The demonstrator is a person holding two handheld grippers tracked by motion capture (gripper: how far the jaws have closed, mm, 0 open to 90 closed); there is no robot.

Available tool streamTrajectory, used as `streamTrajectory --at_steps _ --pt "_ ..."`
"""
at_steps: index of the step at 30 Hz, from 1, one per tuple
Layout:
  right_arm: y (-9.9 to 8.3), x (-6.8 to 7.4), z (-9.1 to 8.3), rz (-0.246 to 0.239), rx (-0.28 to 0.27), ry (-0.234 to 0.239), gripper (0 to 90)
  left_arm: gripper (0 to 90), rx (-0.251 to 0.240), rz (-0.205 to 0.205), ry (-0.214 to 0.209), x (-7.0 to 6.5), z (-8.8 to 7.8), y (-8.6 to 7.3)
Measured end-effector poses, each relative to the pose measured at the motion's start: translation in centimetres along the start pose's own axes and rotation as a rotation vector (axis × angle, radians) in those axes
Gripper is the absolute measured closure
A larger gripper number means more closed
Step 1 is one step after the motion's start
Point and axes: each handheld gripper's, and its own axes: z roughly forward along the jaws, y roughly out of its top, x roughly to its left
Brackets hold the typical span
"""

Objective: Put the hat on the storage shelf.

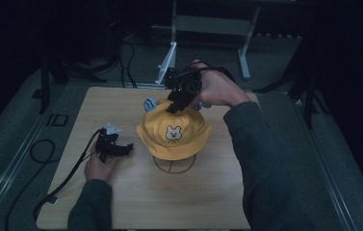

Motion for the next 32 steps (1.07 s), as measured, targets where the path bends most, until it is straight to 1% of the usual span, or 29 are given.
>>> streamTrajectory --at_steps 4,6,7,8,10,11,13,14,15,16,18,20,21,22,23,24,25,27,29,30,31,32 --pt "-0.4 0.2 -0.4 0.008 0.005 0.001 49.0 13.2 0.000 0.000 0.000 0.0 0.0 0.0" --pt "-0.6 0.3 -0.7 0.008 -0.011 -0.001 44.7 13.2 0.000 0.000 0.000 0.0 0.0 0.0" --pt "-0.6 0.4 -0.9 0.018 -0.011 -0.004 42.5 13.1 0.000 0.000 0.000 0.0 0.0 0.0" --pt "-0.6 0.4 -0.9 0.018 -0.011 -0.004 42.5 13.2 0.000 0.000 0.000 0.0 0.0 0.0" --pt "-0.8 0.3 -1.4 0.043 -0.014 -0.020 37.6 13.1 0.000 0.000 0.000 0.0 0.0 0.0" --pt "-0.9 0.3 -1.6 0.047 -0.014 -0.034 36.7 13.1 0.000 0.000 0.000 0.0 0.0 0.0" --pt "-1.1 0.3 -1.9 0.053 -0.014 -0.042 35.2 13.2 0.000 0.000 0.000 0.0 0.0 0.0" --pt "-1.2 0.3 -2.1 0.054 -0.010 -0.057 33.5 13.2 0.000 0.000 0.000 0.0 0.0 0.0" --pt "-1.4 0.3 -2.2 0.057 -0.006 -0.065 33.3 13.1 0.000 0.000 0.000 0.0 0.0 0.0" --pt "-1.5 0.4 -2.3 0.057 -0.002 -0.062 33.0 13.2 0.000 0.000 0.000 0.0 0.0 0.0" --pt "-1.8 0.4 -2.5 0.057 0.010 -0.080 31.9 13.2 0.000 0.000 -0.001 0.0 0.0 0.0" --pt "-2.3 0.4 -2.6 0.060 0.024 -0.073 31.0 13.2 0.000 0.001 -0.001 0.0 0.0 0.0" --pt "-2.5 0.3 -2.6 0.067 0.030 -0.070 31.2 13.2 0.000 0.001 -0.001 0.0 0.0 0.0" --pt "-2.9 0.3 -2.7 0.079 0.030 -0.055 31.0 13.2 -0.002 -0.001 -0.001 0.0 0.0 0.0" --pt "-3.3 0.2 -2.7 0.081 0.037 -0.057 30.6 13.2 -0.001 0.000 -0.001 0.0 0.0 0.0" --pt "-3.7 0.2 -2.6 0.082 0.052 -0.075 30.2 13.2 -0.001 0.000 -0.001 0.0 0.0 0.0" --pt "-4.0 0.2 -2.6 0.088 0.063 -0.081 30.0 13.2 0.000 0.001 -0.001 0.0 0.0 0.0" --pt "-4.9 0.1 -2.7 0.101 0.051 -0.074 29.7 13.2 0.000 0.001 -0.001 0.0 0.0 0.0" --pt "-5.7 0.2 -2.9 0.105 0.048 -0.089 29.7 13.2 0.000 0.001 -0.001 0.0 0.0 0.0" --pt "-6.1 0.2 -2.9 0.111 0.044 -0.090 29.7 13.2 0.000 0.001 -0.001 0.0 0.0 0.0" --pt "-6.5 0.3 -3.0 0.111 0.028 -0.086 29.6 13.2 -0.001 0.000 -0.001 0.0 0.0 0.0" --pt "-6.5 0.3 -3.0 0.111 0.028 -0.086 29.6 13.2 -0.001 0.000 -0.001 0.0 0.0 0.0"
